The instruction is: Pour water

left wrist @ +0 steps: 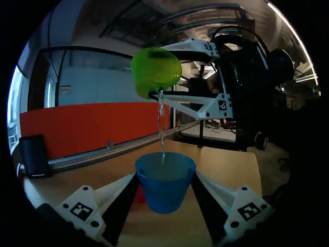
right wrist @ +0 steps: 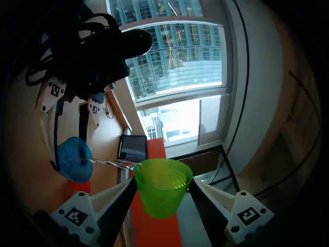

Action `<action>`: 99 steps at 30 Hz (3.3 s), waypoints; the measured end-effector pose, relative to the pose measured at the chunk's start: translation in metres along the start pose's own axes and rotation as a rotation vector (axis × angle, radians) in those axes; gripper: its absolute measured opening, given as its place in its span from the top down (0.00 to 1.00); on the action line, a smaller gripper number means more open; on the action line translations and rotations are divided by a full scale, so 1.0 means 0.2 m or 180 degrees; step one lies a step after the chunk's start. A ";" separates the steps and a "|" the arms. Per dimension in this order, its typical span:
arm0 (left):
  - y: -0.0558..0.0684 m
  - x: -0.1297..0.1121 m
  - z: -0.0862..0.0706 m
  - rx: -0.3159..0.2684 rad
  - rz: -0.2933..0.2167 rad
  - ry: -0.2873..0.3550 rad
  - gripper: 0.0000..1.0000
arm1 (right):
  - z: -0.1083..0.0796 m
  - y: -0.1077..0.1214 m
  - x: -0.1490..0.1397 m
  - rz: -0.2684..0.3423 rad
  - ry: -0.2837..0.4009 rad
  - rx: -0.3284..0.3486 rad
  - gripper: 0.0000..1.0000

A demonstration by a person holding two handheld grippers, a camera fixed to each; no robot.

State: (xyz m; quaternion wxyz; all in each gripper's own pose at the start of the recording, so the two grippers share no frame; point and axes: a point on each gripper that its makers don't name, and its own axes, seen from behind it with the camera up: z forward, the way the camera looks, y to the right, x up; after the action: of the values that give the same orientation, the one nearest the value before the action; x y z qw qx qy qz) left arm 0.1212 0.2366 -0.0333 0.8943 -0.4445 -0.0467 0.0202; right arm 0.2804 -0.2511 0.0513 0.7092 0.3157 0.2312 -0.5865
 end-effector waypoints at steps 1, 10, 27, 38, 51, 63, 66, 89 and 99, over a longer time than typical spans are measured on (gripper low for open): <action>0.00 0.00 0.00 0.0002 -0.0001 -0.0002 0.15 | 0.00 0.00 0.00 -0.0020 -0.0001 -0.0005 0.10; -0.01 0.00 0.00 0.0014 -0.0010 -0.0005 0.15 | 0.02 0.02 0.02 -0.0174 0.0000 -0.0033 0.10; -0.04 -0.01 0.02 0.0028 -0.0027 -0.0003 0.15 | 0.05 0.07 0.07 -0.0427 0.0014 -0.0093 0.10; -0.03 -0.01 0.02 0.0025 -0.0021 0.0003 0.15 | 0.06 0.09 0.08 -0.0587 0.0027 -0.0131 0.10; -0.03 0.00 0.03 0.0020 -0.0024 0.0012 0.15 | 0.08 0.10 0.11 -0.0902 0.0049 -0.0190 0.10; -0.04 0.00 0.03 0.0031 -0.0028 0.0018 0.15 | 0.11 0.09 0.19 -0.1140 0.0102 -0.0197 0.10; -0.04 0.00 0.03 0.0033 -0.0033 0.0022 0.15 | 0.12 0.08 0.20 -0.1189 0.0111 -0.0195 0.10; -0.06 0.00 0.01 0.0066 -0.0007 0.0026 0.15 | 0.06 0.00 0.07 0.0234 0.0059 -0.0009 0.10; -0.06 0.01 0.02 0.0066 0.0007 0.0027 0.15 | 0.02 -0.05 0.04 0.1221 0.0015 0.0050 0.10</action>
State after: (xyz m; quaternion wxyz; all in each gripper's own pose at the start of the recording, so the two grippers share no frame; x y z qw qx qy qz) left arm 0.1225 0.2330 -0.0215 0.8991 -0.4353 -0.0423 0.0197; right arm 0.2716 -0.2602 0.0457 0.8049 0.3608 0.1638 -0.4417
